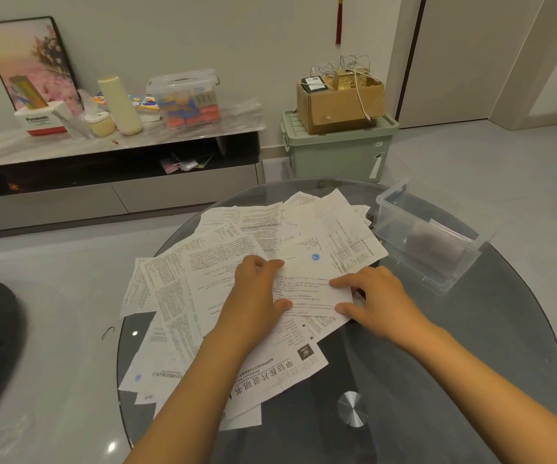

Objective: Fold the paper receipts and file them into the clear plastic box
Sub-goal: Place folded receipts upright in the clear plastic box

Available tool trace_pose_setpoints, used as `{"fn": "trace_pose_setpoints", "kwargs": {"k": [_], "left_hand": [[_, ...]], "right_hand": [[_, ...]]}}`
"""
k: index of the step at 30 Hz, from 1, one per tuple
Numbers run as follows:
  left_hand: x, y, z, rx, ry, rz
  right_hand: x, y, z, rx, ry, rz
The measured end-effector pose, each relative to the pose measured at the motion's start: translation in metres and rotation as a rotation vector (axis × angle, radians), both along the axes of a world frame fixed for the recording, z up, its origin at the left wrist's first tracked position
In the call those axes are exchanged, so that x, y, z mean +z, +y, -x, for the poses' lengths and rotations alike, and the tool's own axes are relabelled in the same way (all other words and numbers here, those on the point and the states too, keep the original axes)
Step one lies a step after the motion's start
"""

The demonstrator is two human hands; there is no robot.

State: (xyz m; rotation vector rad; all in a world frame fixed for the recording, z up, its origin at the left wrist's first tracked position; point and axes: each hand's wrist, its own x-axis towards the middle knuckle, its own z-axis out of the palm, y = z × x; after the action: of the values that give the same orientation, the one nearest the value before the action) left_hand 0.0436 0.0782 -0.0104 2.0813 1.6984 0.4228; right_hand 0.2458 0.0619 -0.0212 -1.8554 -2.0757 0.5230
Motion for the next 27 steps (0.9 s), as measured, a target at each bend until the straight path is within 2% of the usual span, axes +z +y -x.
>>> {"fn": "trace_pose_setpoints", "kwargs": {"k": [5,10,18,24,27], "left_hand": [[0.001,-0.004,-0.003,-0.037,0.098,-0.125],[-0.002,-0.016,-0.013,-0.236,0.062,-0.038],[0.0,-0.024,-0.014,-0.351,0.006,0.084],[-0.001,-0.027,-0.023,-0.367,-0.116,0.052],[0.0,-0.027,-0.026,-0.333,-0.21,0.037]], "right_hand": [[0.008,-0.002,-0.004,0.078,-0.019,0.119],[0.02,-0.014,-0.012,0.164,0.026,0.173],[0.027,-0.02,-0.018,0.227,0.074,-0.028],[0.026,-0.021,-0.013,0.228,0.19,-0.171],[0.023,-0.021,-0.011,0.216,0.221,-0.18]]}}
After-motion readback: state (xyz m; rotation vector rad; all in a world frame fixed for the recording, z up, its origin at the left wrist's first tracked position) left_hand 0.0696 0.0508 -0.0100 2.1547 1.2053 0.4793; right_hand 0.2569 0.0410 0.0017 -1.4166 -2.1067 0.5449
